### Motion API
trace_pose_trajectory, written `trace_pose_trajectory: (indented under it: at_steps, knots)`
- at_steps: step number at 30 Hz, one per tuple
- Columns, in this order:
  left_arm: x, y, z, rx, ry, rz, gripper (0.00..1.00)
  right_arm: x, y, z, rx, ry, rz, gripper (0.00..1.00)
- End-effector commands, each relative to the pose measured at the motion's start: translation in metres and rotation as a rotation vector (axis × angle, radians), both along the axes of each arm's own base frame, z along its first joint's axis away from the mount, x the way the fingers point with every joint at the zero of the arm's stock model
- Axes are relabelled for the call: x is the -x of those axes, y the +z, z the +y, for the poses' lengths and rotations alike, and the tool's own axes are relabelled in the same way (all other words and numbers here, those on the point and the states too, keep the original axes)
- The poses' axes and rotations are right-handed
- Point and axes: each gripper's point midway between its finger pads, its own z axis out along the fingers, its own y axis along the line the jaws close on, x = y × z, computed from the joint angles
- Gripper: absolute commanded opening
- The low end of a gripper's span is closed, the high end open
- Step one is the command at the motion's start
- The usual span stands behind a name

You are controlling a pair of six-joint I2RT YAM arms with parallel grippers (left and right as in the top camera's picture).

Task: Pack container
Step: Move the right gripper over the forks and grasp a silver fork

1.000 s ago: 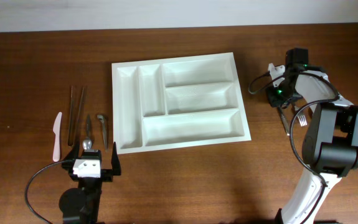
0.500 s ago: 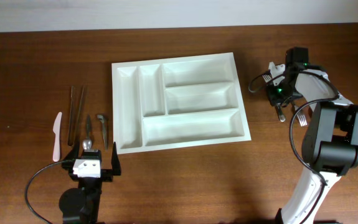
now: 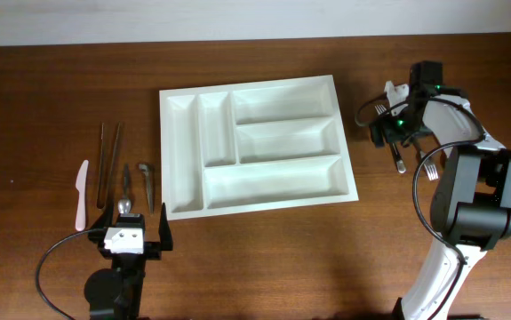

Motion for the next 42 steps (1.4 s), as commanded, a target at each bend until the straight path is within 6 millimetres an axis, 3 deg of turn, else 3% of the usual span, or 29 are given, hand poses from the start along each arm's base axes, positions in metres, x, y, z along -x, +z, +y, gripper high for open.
trace_pose_trajectory:
  at_steps: [1,15,30,36,42]
  knots:
    - [0.0,-0.002,0.001,-0.018,0.003,-0.002,0.99,-0.022,0.013,0.002,-0.039,-0.005,-0.073,0.99]
    - [0.0,-0.002,0.001,-0.018,0.003,-0.002,0.99,-0.046,0.02,0.004,-0.039,0.032,-0.173,0.99]
    - [0.0,-0.002,0.001,-0.018,0.003,-0.002,0.99,-0.046,-0.018,0.019,-0.046,0.097,-0.121,0.96]
    - [0.0,-0.002,0.001,-0.018,0.003,-0.002,0.99,-0.041,-0.037,0.02,-0.051,0.103,-0.085,0.79]
    - [0.0,-0.002,0.001,-0.018,0.003,-0.002,0.99,-0.037,-0.049,0.018,-0.052,0.099,-0.059,0.7]
